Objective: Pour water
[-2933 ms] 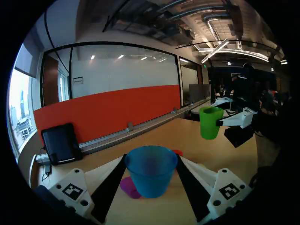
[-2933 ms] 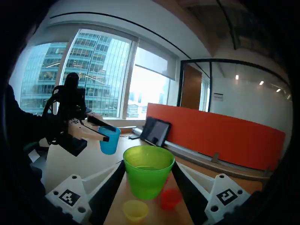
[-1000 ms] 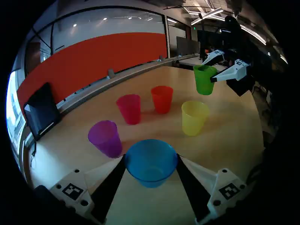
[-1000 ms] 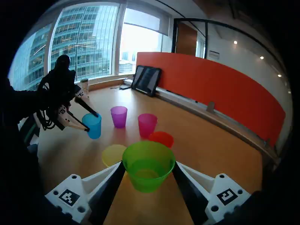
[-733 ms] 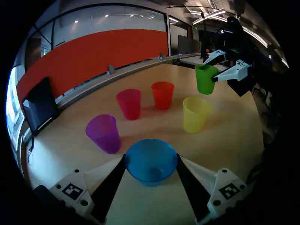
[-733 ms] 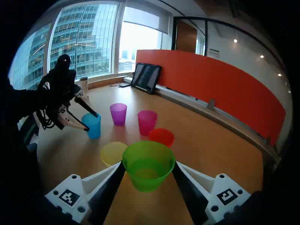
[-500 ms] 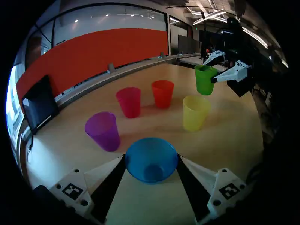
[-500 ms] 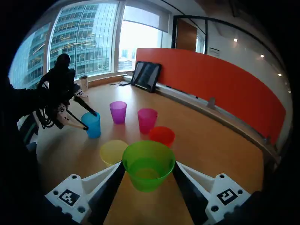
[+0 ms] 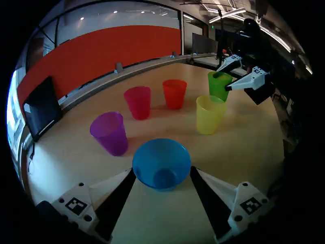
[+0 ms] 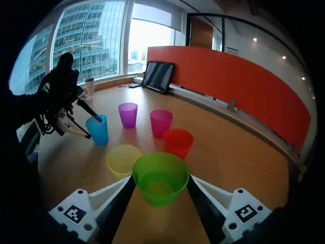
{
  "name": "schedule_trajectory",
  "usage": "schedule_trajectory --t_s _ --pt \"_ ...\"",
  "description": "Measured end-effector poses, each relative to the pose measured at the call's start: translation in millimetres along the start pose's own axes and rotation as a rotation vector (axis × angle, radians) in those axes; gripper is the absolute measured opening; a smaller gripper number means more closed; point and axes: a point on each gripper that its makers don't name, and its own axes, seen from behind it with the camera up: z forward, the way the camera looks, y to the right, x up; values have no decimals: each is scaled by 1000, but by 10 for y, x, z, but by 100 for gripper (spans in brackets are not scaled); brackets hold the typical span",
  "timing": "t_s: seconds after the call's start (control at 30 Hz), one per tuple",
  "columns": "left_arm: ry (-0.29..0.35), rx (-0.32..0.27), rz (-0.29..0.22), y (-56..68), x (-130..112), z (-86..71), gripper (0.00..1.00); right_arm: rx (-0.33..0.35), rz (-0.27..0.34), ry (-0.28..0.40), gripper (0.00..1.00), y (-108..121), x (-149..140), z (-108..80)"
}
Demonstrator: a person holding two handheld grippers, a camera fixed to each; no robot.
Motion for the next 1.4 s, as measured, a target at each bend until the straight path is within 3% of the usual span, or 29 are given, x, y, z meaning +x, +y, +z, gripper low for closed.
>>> schedule_trajectory --t_s 0.67,1.1,1.2,1.4 --pt "-19 12 -31 40 -174 -201 98 1 22 -53 91 -69 -407 173" --pt "-23 18 -21 66 -204 -235 98 -12 25 -53 94 -91 -469 148" --pt "-20 24 -23 62 -203 -265 98 -21 22 -56 100 -82 -484 138" --pt "-10 45 -31 46 -204 -349 98 -32 15 -58 100 -113 -522 49"
